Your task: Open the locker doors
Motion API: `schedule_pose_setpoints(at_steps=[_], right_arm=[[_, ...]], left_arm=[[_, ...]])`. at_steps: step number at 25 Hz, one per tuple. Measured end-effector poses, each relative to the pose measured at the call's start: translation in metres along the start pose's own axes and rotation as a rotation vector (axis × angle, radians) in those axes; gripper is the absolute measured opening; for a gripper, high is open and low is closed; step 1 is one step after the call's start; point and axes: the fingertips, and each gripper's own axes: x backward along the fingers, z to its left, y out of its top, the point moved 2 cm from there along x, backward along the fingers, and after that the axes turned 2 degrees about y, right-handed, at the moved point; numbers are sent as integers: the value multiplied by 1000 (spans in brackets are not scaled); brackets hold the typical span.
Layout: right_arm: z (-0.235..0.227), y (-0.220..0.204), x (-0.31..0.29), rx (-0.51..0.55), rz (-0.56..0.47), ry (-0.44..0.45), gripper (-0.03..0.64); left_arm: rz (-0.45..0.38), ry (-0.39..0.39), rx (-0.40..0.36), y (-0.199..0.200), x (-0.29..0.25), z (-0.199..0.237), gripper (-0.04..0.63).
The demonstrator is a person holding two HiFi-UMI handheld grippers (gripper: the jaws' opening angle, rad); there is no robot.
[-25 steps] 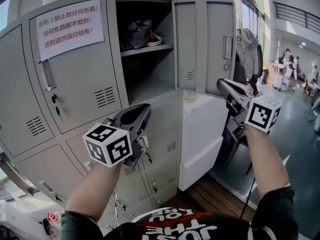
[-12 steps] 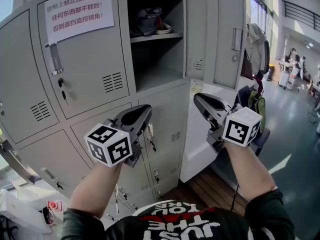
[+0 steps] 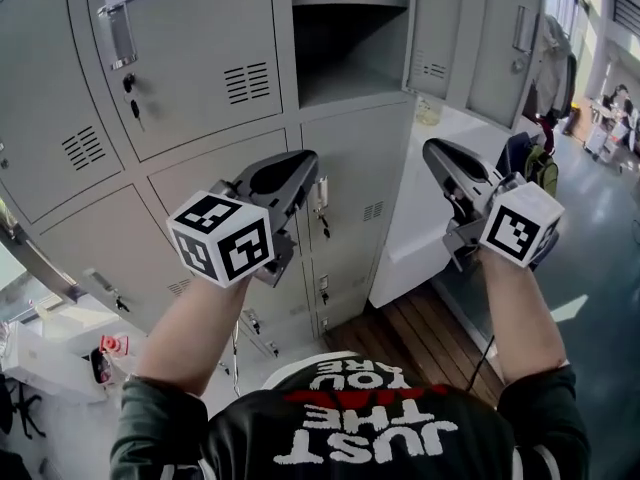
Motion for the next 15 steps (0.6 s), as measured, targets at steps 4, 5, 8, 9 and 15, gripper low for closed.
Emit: schedule_pose_setpoints(at_steps=[4, 5, 8, 9, 15], right_arm=[[6, -21, -7, -23, 1, 40, 43], [8, -30, -10, -33, 2, 50, 43], [16, -65, -21, -77, 16, 88, 43], [20, -79, -26, -92, 25, 103, 43], [57, -158, -63, -128, 66, 216, 43]], left_arm=[[30, 55, -9, -17, 14, 12, 5], [44, 69, -12, -25, 18, 14, 5], [92, 116, -8, -52, 38, 24, 5], [107, 132, 2, -63, 48, 27, 5], [163, 227, 75, -125, 105, 56, 5]])
